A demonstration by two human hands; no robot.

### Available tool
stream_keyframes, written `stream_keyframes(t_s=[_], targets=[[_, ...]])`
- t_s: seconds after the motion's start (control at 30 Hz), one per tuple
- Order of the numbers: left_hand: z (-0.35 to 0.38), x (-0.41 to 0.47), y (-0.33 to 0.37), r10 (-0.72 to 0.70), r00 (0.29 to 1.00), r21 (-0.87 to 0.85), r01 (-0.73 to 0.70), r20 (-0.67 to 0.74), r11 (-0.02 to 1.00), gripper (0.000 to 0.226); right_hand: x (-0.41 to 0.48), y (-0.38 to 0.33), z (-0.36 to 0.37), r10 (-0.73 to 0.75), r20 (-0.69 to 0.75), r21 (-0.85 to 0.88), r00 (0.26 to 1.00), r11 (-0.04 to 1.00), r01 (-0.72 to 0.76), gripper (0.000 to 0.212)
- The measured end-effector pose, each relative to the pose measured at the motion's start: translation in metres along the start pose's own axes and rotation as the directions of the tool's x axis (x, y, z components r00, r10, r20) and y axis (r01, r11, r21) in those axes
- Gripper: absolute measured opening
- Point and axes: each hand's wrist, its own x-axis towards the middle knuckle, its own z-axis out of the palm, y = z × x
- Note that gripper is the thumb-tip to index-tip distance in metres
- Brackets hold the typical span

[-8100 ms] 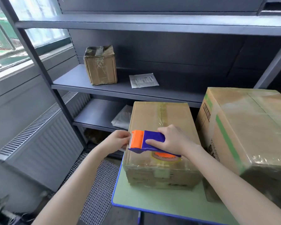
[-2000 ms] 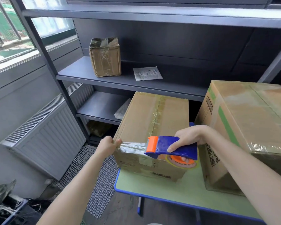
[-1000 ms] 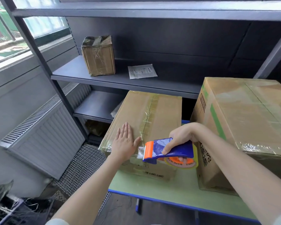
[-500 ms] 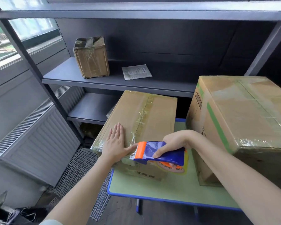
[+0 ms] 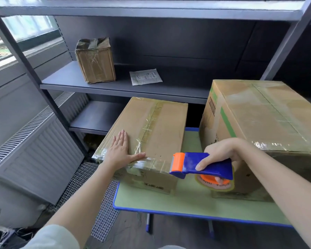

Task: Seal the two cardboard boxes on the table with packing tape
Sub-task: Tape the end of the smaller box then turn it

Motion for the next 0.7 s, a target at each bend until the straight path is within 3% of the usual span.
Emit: stream_keyframes(t_s=[0.27, 0.4, 0.57, 0.7], targets=[[-0.005, 0.002, 0.007, 0.033, 0.999, 0.071, -0.035, 0.024, 0.997, 0.129, 0.004, 0.008, 0.01, 0.014, -0.006, -0.013, 1.0, 1.0, -0.014, 0.032], [-0.009, -0.001, 0.03, 0.125, 0.991, 0.141, -0.118, -0.038, 0.983, 0.104, 0.004, 0.011, 0.007, 0.026, 0.005, -0.022, 1.0, 0.999, -0.026, 0.03], [0.001, -0.01, 0.103, 0.277, 0.959, 0.007, -0.277, -0.062, 0.961, 0.084, 0.004, 0.013, 0.008, 0.063, -0.033, -0.068, 0.997, 0.996, -0.065, 0.033], [0.023, -0.013, 0.126, 0.329, 0.939, 0.128, -0.316, -0.099, 0.94, 0.073, -0.001, 0.02, 0.008, 0.086, -0.07, -0.084, 0.994, 0.992, -0.092, 0.033]])
